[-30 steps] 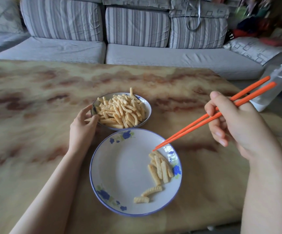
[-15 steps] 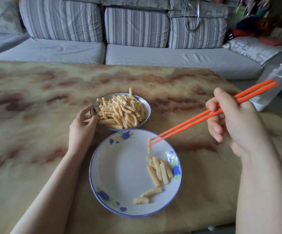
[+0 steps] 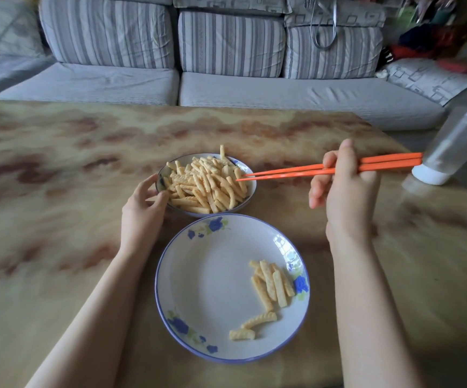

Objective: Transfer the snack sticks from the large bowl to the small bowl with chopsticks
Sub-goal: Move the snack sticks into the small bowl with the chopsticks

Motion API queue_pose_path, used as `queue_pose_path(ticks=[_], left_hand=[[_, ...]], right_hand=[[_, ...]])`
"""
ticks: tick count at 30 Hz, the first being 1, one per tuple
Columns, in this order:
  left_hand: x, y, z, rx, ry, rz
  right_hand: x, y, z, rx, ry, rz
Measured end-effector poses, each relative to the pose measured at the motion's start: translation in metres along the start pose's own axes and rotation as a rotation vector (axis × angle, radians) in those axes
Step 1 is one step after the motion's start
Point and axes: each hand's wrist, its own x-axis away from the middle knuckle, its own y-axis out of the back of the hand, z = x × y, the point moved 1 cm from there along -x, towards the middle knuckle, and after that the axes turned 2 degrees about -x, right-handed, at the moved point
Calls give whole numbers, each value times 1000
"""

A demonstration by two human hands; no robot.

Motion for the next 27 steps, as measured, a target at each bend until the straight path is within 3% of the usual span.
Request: queue_pose_path(ticks=[12,22,27], left_hand=[[2,1,-4,-14,3,0],[3,0,-3,10,15,14],[3,0,-4,-2,15,11]], right_hand=[[-3,9,3,30,-12,87],[-1,40,33,274,-118,431],[1,50,45,330,-114,466]])
